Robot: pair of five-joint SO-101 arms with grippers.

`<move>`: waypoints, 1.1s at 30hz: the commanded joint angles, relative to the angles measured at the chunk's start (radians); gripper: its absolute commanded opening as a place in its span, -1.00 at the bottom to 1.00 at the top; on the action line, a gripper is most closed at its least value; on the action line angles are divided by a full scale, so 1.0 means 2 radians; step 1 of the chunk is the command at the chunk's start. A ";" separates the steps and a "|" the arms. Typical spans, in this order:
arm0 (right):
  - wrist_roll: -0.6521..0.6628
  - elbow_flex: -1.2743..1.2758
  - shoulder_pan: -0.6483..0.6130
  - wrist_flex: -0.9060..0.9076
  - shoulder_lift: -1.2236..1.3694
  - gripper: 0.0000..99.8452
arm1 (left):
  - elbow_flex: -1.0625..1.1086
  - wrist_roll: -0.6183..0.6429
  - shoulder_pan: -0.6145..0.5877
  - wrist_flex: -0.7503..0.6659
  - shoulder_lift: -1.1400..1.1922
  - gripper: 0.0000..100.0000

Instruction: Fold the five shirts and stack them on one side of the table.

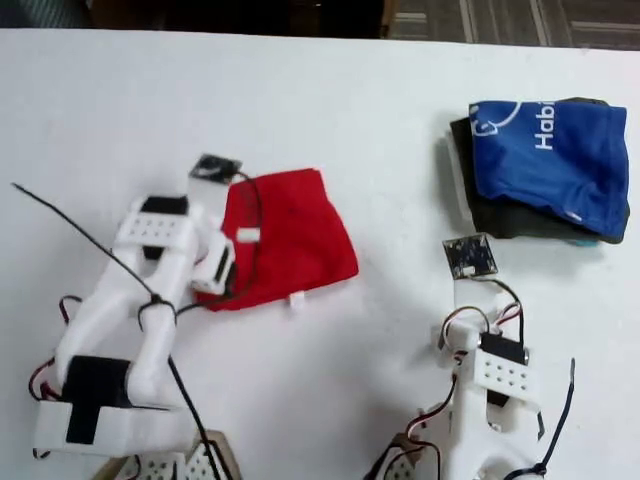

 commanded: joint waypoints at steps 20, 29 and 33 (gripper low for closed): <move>-0.094 -0.425 -0.201 0.258 0.054 -0.80 | -0.213 -0.018 -0.082 0.168 -0.023 -0.64; -0.184 -0.631 -0.324 0.240 0.326 -0.70 | -0.012 -0.028 -0.157 -0.021 -0.026 -0.64; -0.207 -0.765 -0.364 0.282 0.471 -0.57 | 0.056 -0.028 -0.210 -0.104 -0.026 -0.64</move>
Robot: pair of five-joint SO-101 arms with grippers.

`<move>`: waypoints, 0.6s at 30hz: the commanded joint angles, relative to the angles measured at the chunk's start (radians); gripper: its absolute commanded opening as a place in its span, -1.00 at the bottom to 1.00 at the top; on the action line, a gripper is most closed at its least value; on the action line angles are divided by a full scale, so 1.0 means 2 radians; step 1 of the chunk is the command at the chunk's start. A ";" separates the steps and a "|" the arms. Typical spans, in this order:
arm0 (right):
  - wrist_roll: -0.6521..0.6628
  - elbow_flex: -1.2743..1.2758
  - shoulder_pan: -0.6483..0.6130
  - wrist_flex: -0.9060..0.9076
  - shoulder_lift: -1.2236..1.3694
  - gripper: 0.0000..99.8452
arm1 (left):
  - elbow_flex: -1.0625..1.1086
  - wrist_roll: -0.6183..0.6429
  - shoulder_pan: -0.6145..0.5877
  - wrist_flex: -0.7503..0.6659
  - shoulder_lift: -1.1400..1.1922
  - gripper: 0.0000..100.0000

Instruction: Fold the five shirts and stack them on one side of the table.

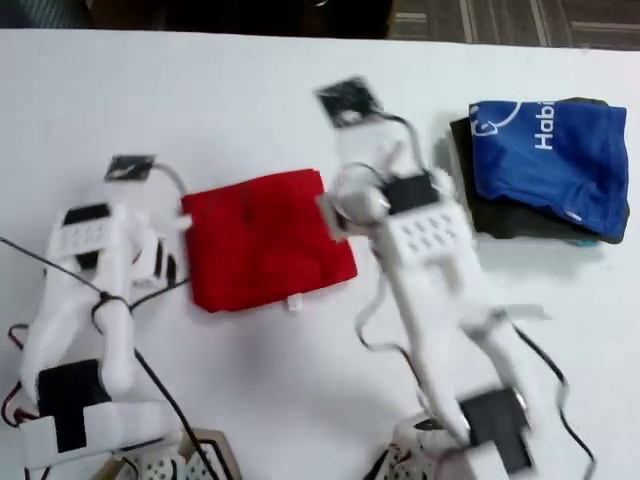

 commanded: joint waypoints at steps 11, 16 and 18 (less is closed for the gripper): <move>-0.078 -0.446 -0.053 0.152 0.389 -0.42 | 0.076 0.040 -0.051 -0.113 -0.017 -0.64; -0.082 -0.528 -0.053 0.199 0.488 -0.41 | 0.076 0.043 -0.051 -0.113 -0.016 -0.64; -0.084 -0.547 -0.053 0.209 0.520 -0.41 | 0.076 0.043 -0.051 -0.113 -0.016 -0.64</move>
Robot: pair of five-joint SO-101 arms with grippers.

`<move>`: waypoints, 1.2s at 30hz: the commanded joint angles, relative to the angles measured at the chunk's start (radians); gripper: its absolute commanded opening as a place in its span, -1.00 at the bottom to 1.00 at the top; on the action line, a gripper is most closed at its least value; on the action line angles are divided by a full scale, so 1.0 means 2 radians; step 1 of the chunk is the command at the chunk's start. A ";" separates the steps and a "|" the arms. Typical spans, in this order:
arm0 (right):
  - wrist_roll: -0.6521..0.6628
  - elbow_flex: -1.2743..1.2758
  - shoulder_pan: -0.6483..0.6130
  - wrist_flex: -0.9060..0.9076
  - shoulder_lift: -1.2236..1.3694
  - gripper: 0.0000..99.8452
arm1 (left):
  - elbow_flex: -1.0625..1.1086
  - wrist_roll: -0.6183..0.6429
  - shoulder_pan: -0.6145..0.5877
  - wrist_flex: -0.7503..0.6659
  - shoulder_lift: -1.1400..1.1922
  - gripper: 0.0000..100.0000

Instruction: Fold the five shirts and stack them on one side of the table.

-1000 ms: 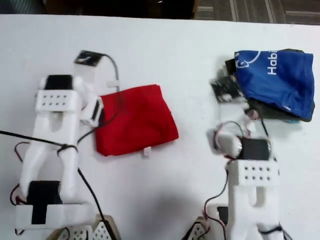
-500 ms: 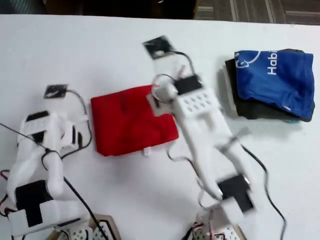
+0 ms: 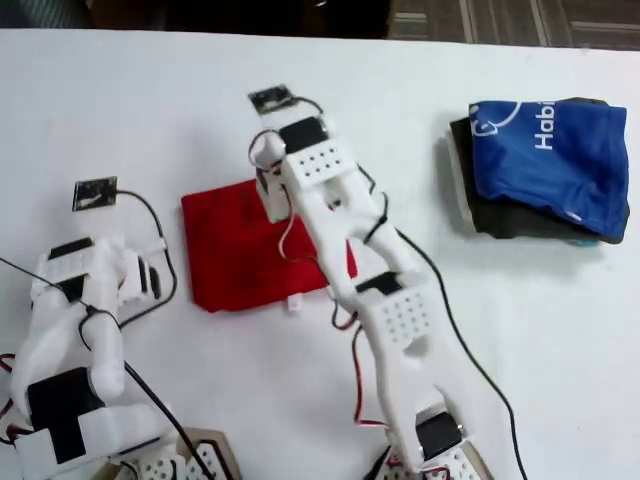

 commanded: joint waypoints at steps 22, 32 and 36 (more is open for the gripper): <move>0.091 -0.054 -0.006 0.053 0.130 -0.88 | 0.001 0.005 -0.007 -0.015 -0.007 -0.64; 0.188 -0.055 0.050 0.054 0.019 -0.96 | 0.001 0.005 -0.007 -0.015 -0.007 -0.64; 0.219 -0.053 0.102 0.055 -0.093 -0.96 | 0.001 0.005 -0.007 -0.015 -0.007 -0.64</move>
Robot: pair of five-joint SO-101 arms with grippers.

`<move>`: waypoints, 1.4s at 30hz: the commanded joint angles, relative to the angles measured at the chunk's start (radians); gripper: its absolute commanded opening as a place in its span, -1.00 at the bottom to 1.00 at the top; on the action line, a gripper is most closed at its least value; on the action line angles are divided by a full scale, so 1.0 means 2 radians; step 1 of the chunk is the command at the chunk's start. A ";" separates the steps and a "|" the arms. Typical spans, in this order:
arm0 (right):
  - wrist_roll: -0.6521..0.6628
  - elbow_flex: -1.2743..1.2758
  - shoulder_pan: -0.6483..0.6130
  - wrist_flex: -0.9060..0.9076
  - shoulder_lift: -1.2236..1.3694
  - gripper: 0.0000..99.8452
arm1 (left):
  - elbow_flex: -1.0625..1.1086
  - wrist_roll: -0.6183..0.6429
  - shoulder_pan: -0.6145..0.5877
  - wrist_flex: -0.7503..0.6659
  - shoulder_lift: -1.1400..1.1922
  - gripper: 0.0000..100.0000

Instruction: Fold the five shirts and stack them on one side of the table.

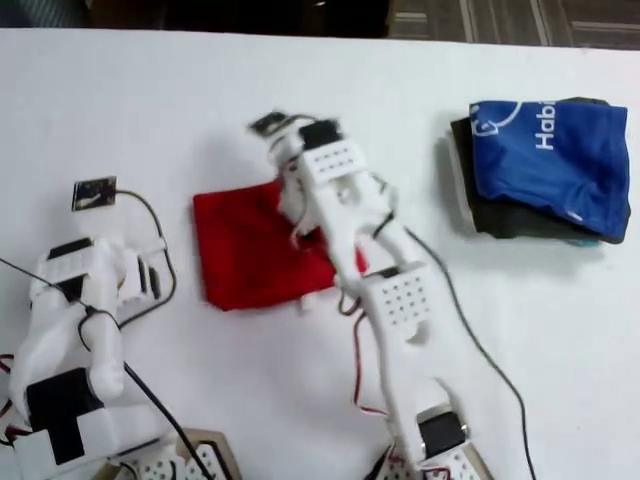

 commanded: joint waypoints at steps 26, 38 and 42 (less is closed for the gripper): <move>0.263 -0.001 0.323 0.012 -0.339 -0.96 | 0.001 0.005 -0.006 -0.015 -0.007 -0.64; 0.292 0.057 0.390 -0.054 -0.292 -0.96 | 0.001 0.005 -0.006 -0.016 -0.007 -0.64; 0.292 0.005 0.413 -0.077 -0.234 -0.96 | 0.001 0.005 -0.006 -0.016 -0.007 -0.64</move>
